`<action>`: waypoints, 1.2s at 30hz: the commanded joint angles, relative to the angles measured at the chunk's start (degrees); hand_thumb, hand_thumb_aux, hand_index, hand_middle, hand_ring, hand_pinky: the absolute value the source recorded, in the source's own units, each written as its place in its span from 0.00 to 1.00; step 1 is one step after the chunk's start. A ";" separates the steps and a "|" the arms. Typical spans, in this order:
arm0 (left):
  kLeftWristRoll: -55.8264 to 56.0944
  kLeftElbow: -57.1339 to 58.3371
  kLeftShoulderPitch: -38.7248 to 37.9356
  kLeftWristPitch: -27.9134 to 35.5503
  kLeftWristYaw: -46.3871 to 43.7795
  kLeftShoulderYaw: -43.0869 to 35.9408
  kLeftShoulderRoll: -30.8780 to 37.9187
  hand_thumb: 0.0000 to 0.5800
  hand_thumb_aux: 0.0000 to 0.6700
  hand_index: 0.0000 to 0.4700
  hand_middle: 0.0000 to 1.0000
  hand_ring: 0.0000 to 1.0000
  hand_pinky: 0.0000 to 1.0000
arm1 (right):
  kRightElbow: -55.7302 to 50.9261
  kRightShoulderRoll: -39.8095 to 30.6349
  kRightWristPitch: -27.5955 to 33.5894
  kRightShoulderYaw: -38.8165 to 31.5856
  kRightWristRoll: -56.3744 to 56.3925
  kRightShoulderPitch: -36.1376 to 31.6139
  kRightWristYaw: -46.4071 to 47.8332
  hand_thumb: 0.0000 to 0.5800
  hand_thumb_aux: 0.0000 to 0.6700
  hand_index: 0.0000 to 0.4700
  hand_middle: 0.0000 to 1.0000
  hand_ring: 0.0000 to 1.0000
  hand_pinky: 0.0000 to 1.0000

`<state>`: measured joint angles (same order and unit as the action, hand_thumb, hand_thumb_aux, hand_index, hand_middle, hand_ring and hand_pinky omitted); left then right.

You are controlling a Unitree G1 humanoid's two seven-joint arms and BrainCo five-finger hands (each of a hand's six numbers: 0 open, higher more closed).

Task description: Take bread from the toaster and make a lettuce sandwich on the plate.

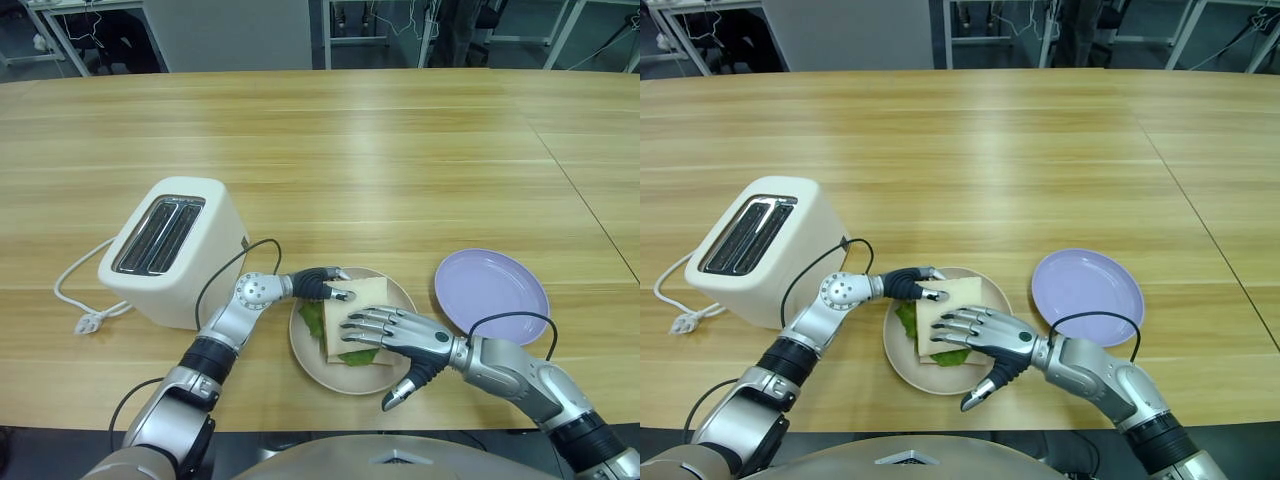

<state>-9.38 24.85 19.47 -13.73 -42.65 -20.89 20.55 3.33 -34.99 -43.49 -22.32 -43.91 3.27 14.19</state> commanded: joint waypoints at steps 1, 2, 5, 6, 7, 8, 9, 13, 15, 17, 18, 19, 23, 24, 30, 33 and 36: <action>-3.36 1.66 -0.07 -0.74 1.06 -1.70 0.58 1.00 1.00 0.98 1.00 1.00 1.00 | -2.53 -1.68 3.45 -3.42 -0.60 0.85 6.66 0.00 0.00 0.00 0.00 0.00 0.00; -3.94 1.61 -0.01 -1.06 1.45 -1.81 0.71 1.00 1.00 0.98 1.00 1.00 1.00 | -2.64 -2.23 3.75 -4.19 -0.69 0.93 8.07 0.00 0.00 0.00 0.00 0.00 0.00; -6.62 1.10 0.29 -2.42 3.60 -2.34 1.53 1.00 1.00 0.98 1.00 1.00 1.00 | -2.48 -3.44 5.68 -6.05 0.56 1.44 12.82 0.00 0.00 0.00 0.00 0.00 0.00; -8.26 0.90 0.54 -3.18 5.00 -2.69 1.97 1.00 1.00 0.98 1.00 1.00 1.00 | -2.33 -3.84 6.45 -6.60 0.99 1.51 14.40 0.00 0.00 0.00 0.00 0.00 0.00; -10.92 0.44 1.11 -4.49 7.66 -3.06 2.62 1.00 1.00 0.98 1.00 1.00 1.00 | -2.32 -4.20 7.24 -7.18 1.28 1.53 15.99 0.00 0.00 0.00 0.00 0.00 0.00; -13.21 0.06 1.68 -5.59 10.25 -3.29 3.11 1.00 1.00 0.98 1.00 1.00 1.00 | -2.31 -4.47 7.79 -7.66 1.50 1.45 17.16 0.00 0.00 0.00 0.00 0.00 0.00; -16.12 -0.68 2.50 -6.38 13.81 -3.32 3.59 0.91 0.71 0.69 1.00 1.00 1.00 | -2.31 -4.63 8.66 -8.07 1.89 1.39 18.54 0.00 0.00 0.00 0.00 0.00 0.00; -29.11 -5.22 6.55 -7.65 28.73 -3.02 6.35 0.00 0.00 0.00 1.00 1.00 1.00 | -2.36 -5.17 10.85 -9.46 2.92 0.86 22.75 0.00 0.00 0.00 0.00 0.00 0.00; -36.16 -8.25 8.66 -5.72 37.47 -2.19 8.11 0.00 0.00 0.00 1.00 1.00 1.00 | -2.38 -5.06 11.62 -9.93 3.29 0.62 23.68 0.00 0.00 0.00 0.00 0.00 0.00; -42.24 -11.98 10.24 -3.66 45.32 -0.71 10.07 0.00 0.00 0.00 1.00 1.00 1.00 | -2.75 -4.46 12.21 -10.32 3.49 -0.09 23.94 0.00 0.00 0.00 0.00 0.00 0.00; -43.91 -14.31 10.40 -2.53 48.05 0.57 10.78 0.00 0.00 0.00 1.00 1.00 1.00 | -3.09 -4.08 12.34 -10.48 3.36 -0.60 23.57 0.00 0.00 0.00 0.00 0.00 0.00; -45.46 -16.77 10.24 -1.46 50.38 1.85 11.49 0.00 0.00 0.00 1.00 1.00 1.00 | -3.35 -3.73 12.44 -10.50 3.15 -1.06 23.03 0.00 0.00 0.00 0.00 0.00 0.00; -43.30 -27.69 6.27 0.68 54.14 8.84 11.99 0.00 0.00 0.00 0.21 0.21 0.21 | -3.00 -2.51 12.51 -9.01 3.89 -1.82 19.72 0.00 0.00 0.00 0.00 0.00 0.00; -41.14 -30.74 4.65 0.79 54.03 10.78 11.64 0.00 0.00 0.00 0.04 0.04 0.04 | -2.55 -2.25 12.42 -8.24 4.70 -1.79 18.76 0.00 0.00 0.00 0.00 0.00 0.00; -21.65 -47.63 -6.80 1.47 48.17 21.01 7.31 0.83 0.58 0.57 0.00 0.00 0.00 | 2.39 -0.36 12.15 0.30 13.78 -0.88 11.61 0.00 0.00 0.00 0.00 0.00 0.00; -12.07 -54.14 -13.36 1.20 43.26 23.65 6.80 1.00 1.00 0.98 0.36 0.36 0.36 | 6.31 0.95 13.35 5.74 22.30 -0.27 9.64 0.38 0.21 0.21 0.00 0.00 0.00; -9.63 -56.96 -19.31 0.20 39.55 25.07 8.13 1.00 1.00 0.98 1.00 1.00 1.00 | 9.65 1.56 15.25 9.39 29.92 0.41 10.14 1.00 1.00 0.98 0.00 0.00 0.00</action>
<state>-20.62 -30.59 2.27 -13.10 -0.32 3.13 27.74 10.58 -33.71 -29.96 -15.04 -19.03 2.83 23.83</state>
